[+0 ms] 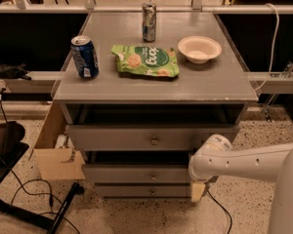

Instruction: Open middle drawer

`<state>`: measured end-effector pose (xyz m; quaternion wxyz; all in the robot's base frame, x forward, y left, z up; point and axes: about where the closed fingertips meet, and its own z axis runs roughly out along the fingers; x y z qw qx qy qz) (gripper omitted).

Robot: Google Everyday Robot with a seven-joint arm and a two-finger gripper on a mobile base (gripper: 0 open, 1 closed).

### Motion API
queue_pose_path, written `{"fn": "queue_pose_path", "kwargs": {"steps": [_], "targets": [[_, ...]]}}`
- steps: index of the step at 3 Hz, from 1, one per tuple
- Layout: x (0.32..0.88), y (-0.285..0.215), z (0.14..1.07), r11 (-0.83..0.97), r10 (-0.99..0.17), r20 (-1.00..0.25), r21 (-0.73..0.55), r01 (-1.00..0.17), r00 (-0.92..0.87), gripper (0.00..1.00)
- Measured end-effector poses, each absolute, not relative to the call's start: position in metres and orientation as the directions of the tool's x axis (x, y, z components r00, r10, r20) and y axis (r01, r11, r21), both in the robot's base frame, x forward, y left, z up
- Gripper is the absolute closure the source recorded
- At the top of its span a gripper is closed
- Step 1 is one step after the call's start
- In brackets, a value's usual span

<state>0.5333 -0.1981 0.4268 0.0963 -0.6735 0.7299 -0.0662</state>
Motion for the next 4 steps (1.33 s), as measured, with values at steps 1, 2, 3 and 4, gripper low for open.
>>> {"fn": "queue_pose_path", "kwargs": {"steps": [1, 2, 3, 4], "targets": [[0.55, -0.203, 0.417, 0.079, -0.996, -0.05, -0.21, -0.975, -0.07, 0.17], [0.537, -0.211, 0.394, 0.118, -0.992, -0.065, -0.14, -0.983, -0.11, 0.41], [0.527, -0.218, 0.393, 0.153, -0.987, -0.077, -0.128, -0.98, -0.144, 0.64], [0.527, -0.218, 0.4, 0.153, -0.987, -0.077, -0.128, -0.98, -0.144, 0.87]]}}
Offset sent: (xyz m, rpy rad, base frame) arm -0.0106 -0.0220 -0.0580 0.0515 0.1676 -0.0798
